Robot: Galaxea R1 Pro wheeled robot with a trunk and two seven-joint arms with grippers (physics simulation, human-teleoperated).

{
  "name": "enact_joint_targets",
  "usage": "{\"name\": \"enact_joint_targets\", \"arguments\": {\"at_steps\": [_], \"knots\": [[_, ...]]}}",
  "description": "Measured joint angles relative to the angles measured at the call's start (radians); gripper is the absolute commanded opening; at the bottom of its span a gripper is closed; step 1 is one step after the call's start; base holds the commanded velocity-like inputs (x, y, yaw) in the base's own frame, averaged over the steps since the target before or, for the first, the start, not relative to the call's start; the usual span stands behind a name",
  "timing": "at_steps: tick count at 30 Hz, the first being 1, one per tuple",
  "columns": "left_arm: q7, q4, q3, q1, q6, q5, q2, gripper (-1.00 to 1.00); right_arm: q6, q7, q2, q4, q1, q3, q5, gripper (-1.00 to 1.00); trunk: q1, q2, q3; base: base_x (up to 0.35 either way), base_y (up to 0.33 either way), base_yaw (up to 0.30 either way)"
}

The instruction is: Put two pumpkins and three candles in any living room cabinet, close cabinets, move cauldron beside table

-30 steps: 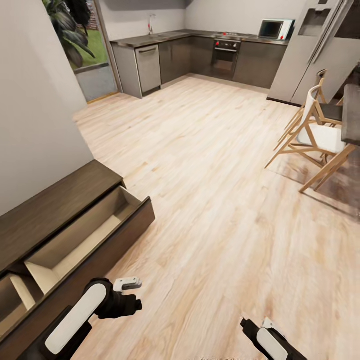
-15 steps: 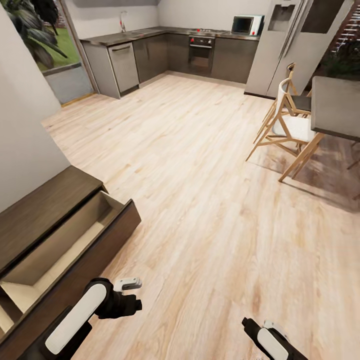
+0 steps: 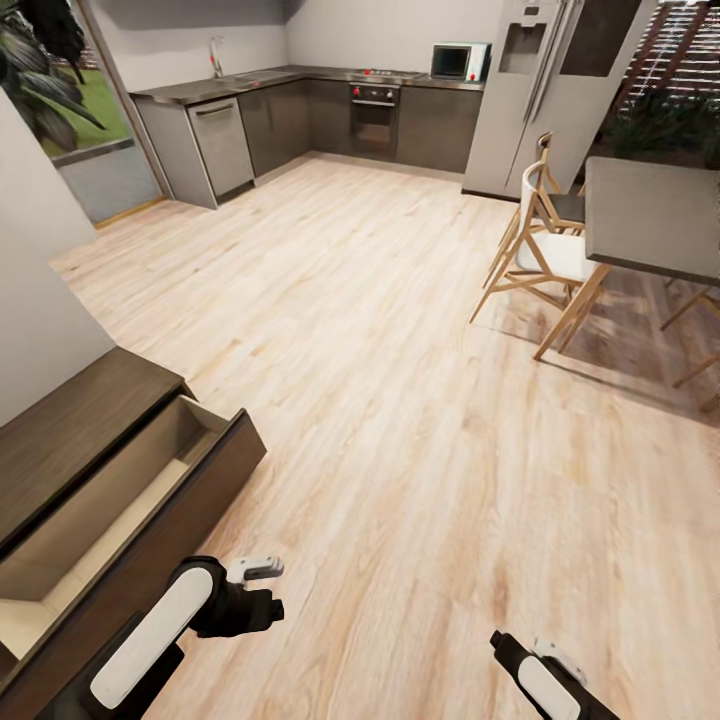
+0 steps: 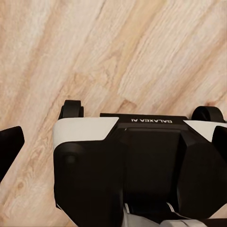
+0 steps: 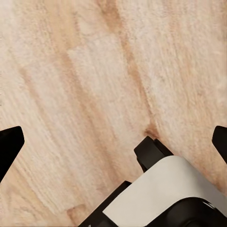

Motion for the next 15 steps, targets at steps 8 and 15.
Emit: {"name": "enact_joint_targets", "arguments": {"at_steps": [8,15], "knots": [[0.0,0.0,0.0,0.0,0.0,0.0,0.0,1.0,-0.001,0.0,0.0,0.0,0.0,0.0,0.0,1.0,0.0,0.0,0.013,0.0,0.0,-0.004],[0.0,0.0,0.0,0.0,0.0,0.0,0.0,1.0,-0.001,0.0,0.0,-0.001,0.0,0.0,0.0,1.0,0.0,0.0,0.025,0.0,0.0,0.0]]}}
